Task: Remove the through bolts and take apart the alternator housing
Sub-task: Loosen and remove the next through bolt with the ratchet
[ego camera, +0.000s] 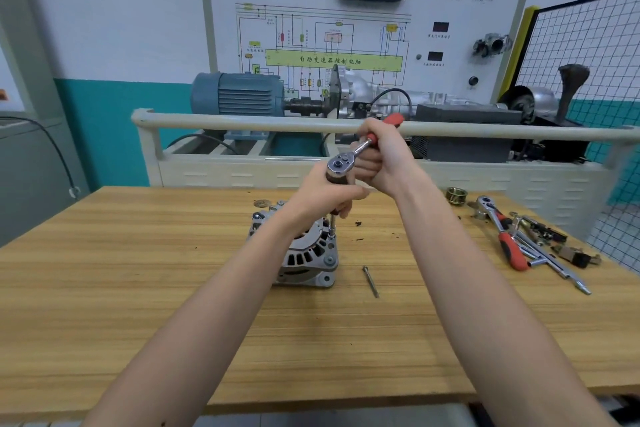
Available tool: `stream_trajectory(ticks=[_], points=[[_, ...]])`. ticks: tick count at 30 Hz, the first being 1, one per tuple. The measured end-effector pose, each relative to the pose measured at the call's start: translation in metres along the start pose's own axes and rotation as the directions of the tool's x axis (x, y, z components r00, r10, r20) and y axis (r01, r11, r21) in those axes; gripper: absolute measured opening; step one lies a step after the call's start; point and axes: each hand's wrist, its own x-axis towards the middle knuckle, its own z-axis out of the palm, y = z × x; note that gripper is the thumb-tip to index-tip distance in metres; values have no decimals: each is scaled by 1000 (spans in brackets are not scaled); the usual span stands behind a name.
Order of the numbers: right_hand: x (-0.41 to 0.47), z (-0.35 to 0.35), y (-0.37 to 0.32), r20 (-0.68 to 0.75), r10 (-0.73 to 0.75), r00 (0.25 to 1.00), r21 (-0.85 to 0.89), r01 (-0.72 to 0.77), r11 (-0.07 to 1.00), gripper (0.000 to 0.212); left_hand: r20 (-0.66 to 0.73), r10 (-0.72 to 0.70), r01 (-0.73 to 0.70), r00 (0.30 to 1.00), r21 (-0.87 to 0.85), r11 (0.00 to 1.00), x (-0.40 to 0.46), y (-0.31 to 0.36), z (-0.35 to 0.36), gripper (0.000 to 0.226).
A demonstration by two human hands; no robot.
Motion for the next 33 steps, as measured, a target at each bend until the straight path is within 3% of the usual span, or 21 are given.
stream_trajectory(ticks=[2, 4, 7, 10, 12, 16, 19, 22, 24, 26, 29, 31, 33], points=[[0, 5, 2, -44, -31, 999, 30, 32, 999, 52, -48, 2, -5, 999, -69, 998, 2, -4, 1, 41], [-8, 8, 13, -203, -111, 973, 86, 130, 988, 45, -126, -8, -4, 992, -97, 995, 3, -6, 5, 39], [-33, 9, 41, -474, -253, 843, 162, 366, 916, 28, -280, -21, -6, 960, -95, 995, 6, -8, 13, 39], [-57, 19, 67, -556, -375, 742, 160, 538, 827, 31, -446, -16, -23, 895, -81, 996, 5, -10, 25, 43], [-62, 20, 71, -557, -397, 730, 156, 561, 813, 34, -487, -2, -36, 873, -69, 997, 5, -11, 30, 43], [-44, 7, 43, -463, -274, 843, 150, 379, 913, 31, -373, 11, -33, 928, -52, 998, 2, -7, 21, 38], [-20, -2, 13, -224, -101, 969, 71, 120, 990, 43, -136, 22, -21, 990, 2, 1000, 2, -4, 6, 39], [-3, -3, -2, -21, 16, 1000, 6, -16, 1000, 56, 39, 11, -12, 999, 32, 999, 2, -1, 3, 35], [0, 2, -1, -66, 19, 998, 32, -17, 999, 55, 15, 6, -5, 1000, -20, 1000, 3, -2, 6, 37], [-5, 5, 9, -247, -36, 968, 106, 64, 992, 45, -45, 8, -12, 999, -89, 996, 5, -6, 8, 41], [-25, 6, 33, -505, -203, 839, 153, 318, 936, 26, -218, -5, -19, 976, -104, 994, 7, -9, 14, 40], [-44, 10, 54, -550, -352, 758, 130, 494, 860, 26, -351, -36, -12, 936, -134, 991, 8, -9, 21, 41], [-59, 15, 67, -524, -466, 713, 59, 576, 815, 31, -428, -52, -14, 902, -150, 989, 10, -11, 26, 43]])
